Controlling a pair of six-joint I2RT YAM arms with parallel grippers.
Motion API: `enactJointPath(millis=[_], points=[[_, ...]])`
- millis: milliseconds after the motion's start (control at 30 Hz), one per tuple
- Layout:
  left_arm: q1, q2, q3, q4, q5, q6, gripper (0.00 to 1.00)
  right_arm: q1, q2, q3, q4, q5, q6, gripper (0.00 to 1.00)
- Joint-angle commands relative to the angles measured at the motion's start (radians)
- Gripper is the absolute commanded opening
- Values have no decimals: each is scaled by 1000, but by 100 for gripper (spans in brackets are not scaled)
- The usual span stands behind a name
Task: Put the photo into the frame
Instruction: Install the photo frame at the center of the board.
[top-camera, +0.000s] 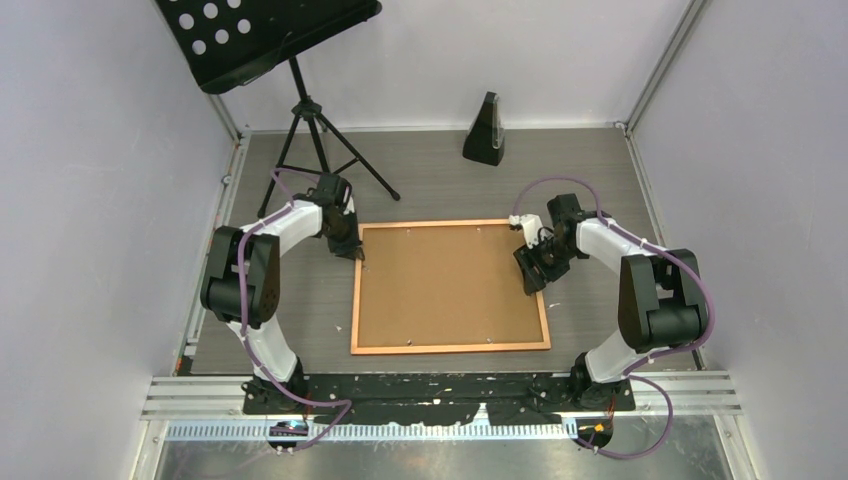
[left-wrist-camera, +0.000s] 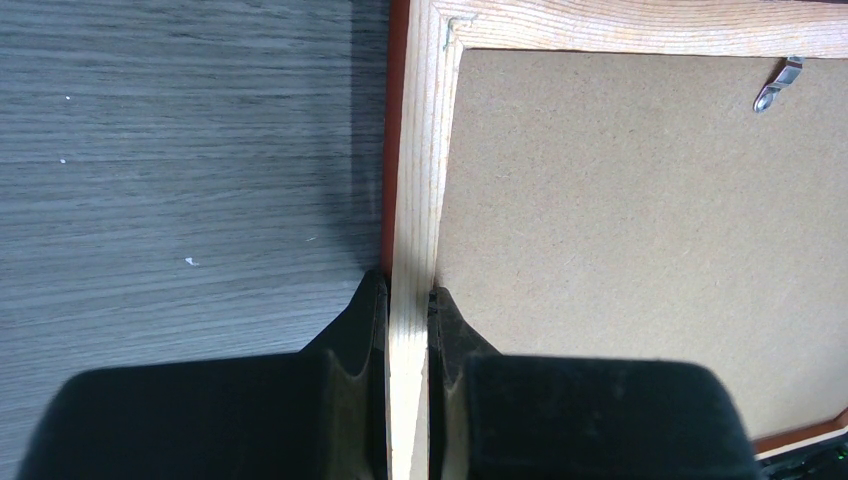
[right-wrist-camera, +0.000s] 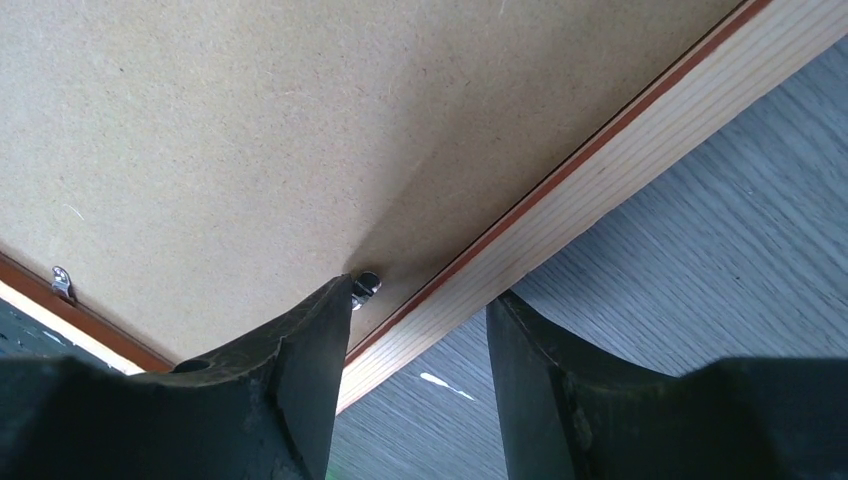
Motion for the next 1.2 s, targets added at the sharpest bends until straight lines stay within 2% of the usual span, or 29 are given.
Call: enactJointPath(millis=[0,767,1167], points=[[12,3,-24,32,0,-29,0,3,-17,5,32,20,11,55],[12,-16,-36,36,-9,-24,0,3,34,-11,81,186,21,44],[13,-14,-37,36,-9,-24,0,2,29,-15,80,204,14,37]])
